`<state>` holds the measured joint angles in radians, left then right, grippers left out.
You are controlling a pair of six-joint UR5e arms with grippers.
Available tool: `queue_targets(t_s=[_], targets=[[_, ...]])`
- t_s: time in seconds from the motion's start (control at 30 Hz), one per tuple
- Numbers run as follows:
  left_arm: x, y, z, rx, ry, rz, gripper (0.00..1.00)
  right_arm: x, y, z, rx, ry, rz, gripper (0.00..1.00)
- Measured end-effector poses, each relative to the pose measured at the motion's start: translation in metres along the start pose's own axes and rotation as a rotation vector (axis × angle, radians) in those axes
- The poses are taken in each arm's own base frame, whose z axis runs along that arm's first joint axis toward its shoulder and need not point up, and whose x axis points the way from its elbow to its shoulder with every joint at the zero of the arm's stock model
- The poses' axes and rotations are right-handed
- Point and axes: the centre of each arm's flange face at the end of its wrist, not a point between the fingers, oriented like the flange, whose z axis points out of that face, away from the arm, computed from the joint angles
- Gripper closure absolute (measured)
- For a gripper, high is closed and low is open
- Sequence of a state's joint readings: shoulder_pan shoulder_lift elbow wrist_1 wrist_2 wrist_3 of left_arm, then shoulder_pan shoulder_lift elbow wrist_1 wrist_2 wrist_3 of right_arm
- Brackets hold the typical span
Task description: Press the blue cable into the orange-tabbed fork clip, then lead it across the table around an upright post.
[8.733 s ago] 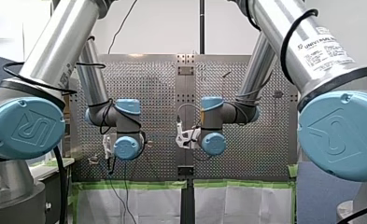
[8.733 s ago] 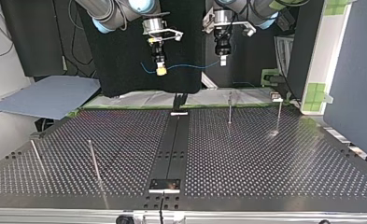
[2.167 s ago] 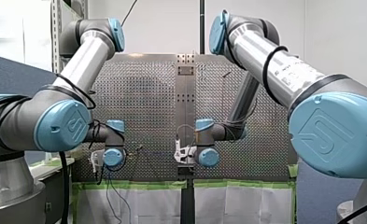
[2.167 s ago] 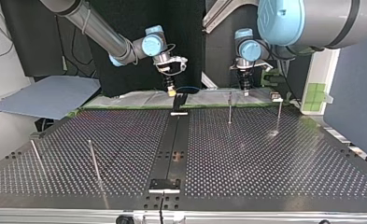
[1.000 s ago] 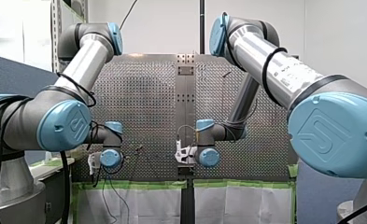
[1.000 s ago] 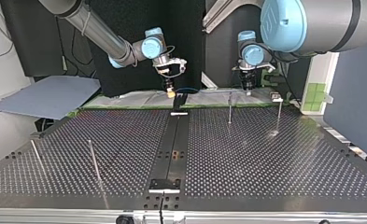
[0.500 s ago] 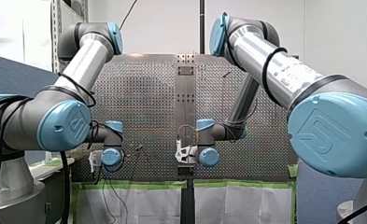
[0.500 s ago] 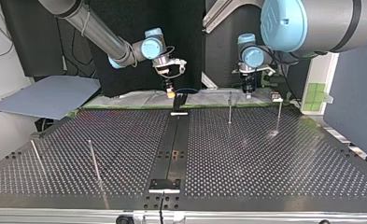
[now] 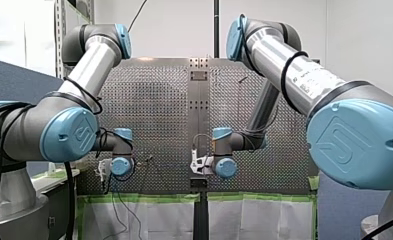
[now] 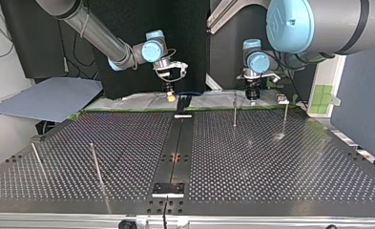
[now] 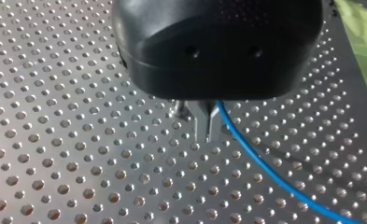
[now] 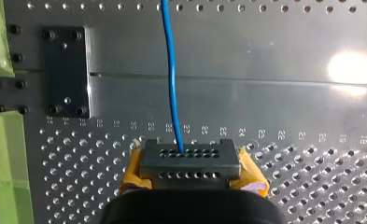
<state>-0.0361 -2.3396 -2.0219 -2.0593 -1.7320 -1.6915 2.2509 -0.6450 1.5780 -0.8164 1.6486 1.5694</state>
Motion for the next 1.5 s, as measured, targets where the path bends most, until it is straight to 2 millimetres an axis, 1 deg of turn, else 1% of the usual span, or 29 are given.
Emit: queue_targets(t_s=[0.23,0.43,0.7,0.93,0.97,1.0,1.03,1.07,1.1,1.13,1.17,1.2,1.23,1.27,1.3,1.33,1.5], targets=[[-0.007,-0.005,0.015,0.013,0.013,0.0,1.0,0.003,0.012,0.006,-0.02,0.0,0.002,1.0],[-0.012,-0.005,0.024,0.012,0.022,-0.004,1.0,0.008,0.022,0.014,-0.035,0.002,0.004,1.0],[-0.018,-0.005,0.034,0.01,0.016,-0.016,1.0,0.017,0.031,0.025,-0.049,0.014,0.007,1.0],[-0.021,-0.006,0.039,0.027,0.019,-0.015,1.0,0.021,0.039,0.029,-0.058,0.02,0.008,1.0],[-0.021,-0.006,0.039,0.028,0.021,-0.011,0.91,0.021,0.04,0.029,-0.059,0.02,0.008,1.0],[-0.021,-0.006,0.038,0.029,0.024,-0.006,0.91,0.021,0.04,0.03,-0.06,0.02,0.008,1.0],[-0.02,-0.005,0.038,0.03,0.028,0.002,0.8,0.021,0.041,0.03,-0.061,0.019,0.008,1.0],[-0.02,-0.005,0.038,0.03,0.032,0.008,0.6,0.021,0.042,0.03,-0.062,0.019,0.009,1.0],[-0.019,-0.005,0.037,0.03,0.037,0.016,0.6,0.021,0.043,0.03,-0.063,0.019,0.009,1.0],[-0.019,-0.005,0.037,0.031,0.044,0.026,0.4,0.021,0.043,0.03,-0.064,0.019,0.009,1.0],[-0.018,-0.004,0.036,0.032,0.05,0.034,0.28,0.021,0.044,0.03,-0.064,0.019,0.009,1.0],[-0.018,-0.004,0.036,0.033,0.057,0.042,0.28,0.021,0.044,0.03,-0.065,0.019,0.009,1.0],[-0.017,-0.004,0.035,0.034,0.066,0.054,0.12,0.021,0.044,0.03,-0.065,0.019,0.009,1.0],[-0.016,-0.004,0.034,0.034,0.074,0.063,0.07,0.021,0.044,0.03,-0.066,0.019,0.009,1.0],[-0.016,-0.003,0.033,0.032,0.082,0.073,0.07,0.02,0.044,0.03,-0.066,0.019,0.009,1.0],[-0.015,-0.003,0.032,0.027,0.092,0.084,0.0,0.021,0.045,0.03,-0.066,0.019,0.009,1.0],[-0.012,0.002,0.027,-0.008,0.131,0.084,0.0,0.021,0.045,0.03,-0.066,0.019,0.009,1.0]])
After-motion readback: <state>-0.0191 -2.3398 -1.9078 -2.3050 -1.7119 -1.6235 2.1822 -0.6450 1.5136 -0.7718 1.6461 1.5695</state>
